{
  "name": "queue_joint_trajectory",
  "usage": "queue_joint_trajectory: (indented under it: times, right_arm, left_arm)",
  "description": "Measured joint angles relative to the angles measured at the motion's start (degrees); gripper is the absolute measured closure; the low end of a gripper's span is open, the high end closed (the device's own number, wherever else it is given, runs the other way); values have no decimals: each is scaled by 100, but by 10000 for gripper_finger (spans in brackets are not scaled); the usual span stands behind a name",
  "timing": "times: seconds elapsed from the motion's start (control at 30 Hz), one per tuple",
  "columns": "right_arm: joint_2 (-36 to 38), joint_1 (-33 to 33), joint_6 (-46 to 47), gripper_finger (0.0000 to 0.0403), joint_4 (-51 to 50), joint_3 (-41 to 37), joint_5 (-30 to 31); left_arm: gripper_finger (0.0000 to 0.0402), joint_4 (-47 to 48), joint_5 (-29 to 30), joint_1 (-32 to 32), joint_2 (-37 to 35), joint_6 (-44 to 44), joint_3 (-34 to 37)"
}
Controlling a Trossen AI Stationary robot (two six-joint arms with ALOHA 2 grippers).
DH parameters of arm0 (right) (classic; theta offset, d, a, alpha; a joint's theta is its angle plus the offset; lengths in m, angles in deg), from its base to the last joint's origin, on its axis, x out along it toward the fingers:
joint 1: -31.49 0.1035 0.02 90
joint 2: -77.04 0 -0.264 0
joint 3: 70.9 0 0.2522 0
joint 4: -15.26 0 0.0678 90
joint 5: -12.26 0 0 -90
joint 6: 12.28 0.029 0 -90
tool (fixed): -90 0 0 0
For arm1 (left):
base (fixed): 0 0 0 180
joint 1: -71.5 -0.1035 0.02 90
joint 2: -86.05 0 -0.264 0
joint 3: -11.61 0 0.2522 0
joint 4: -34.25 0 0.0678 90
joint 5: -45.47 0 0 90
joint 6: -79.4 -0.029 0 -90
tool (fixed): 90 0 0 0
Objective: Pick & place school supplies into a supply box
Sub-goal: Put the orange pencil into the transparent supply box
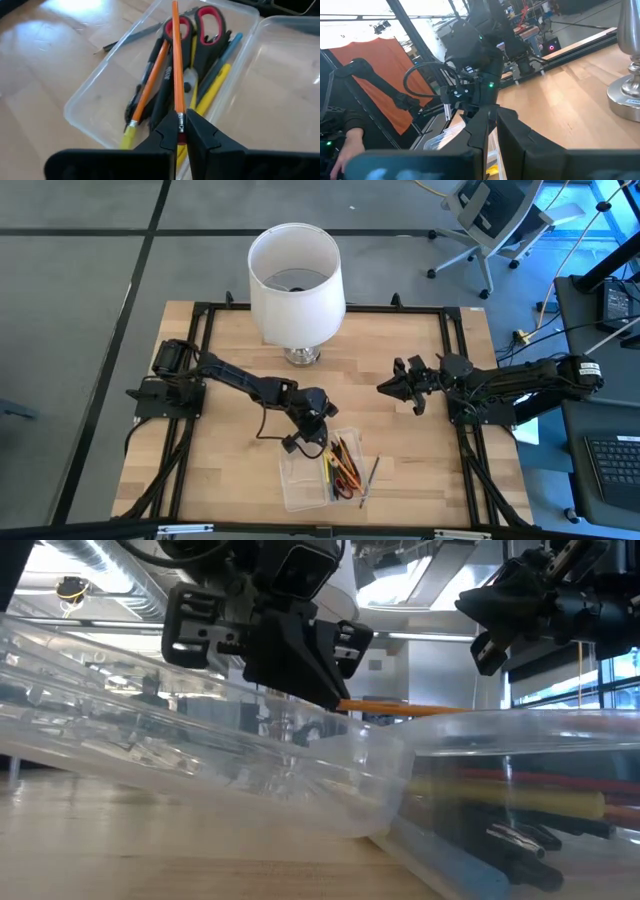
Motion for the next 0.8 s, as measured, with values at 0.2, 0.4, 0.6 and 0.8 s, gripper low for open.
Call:
queue_joint_trajectory:
  times: [0.2,0.4,0.6,0.8]
  right_arm:
    - [0,-1,-2,361,0,0,0]
    - [0,-4,0,361,0,0,2]
    - [0,-4,2,361,0,0,2]
    - [-2,-6,44,361,0,0,2]
  left_arm:
    - [393,-2,313,0,0,-195,0]
    - [384,2,317,7,47,-438,0]
    - [364,29,320,9,207,-401,7]
    - [357,-11,418,11,260,-329,4]
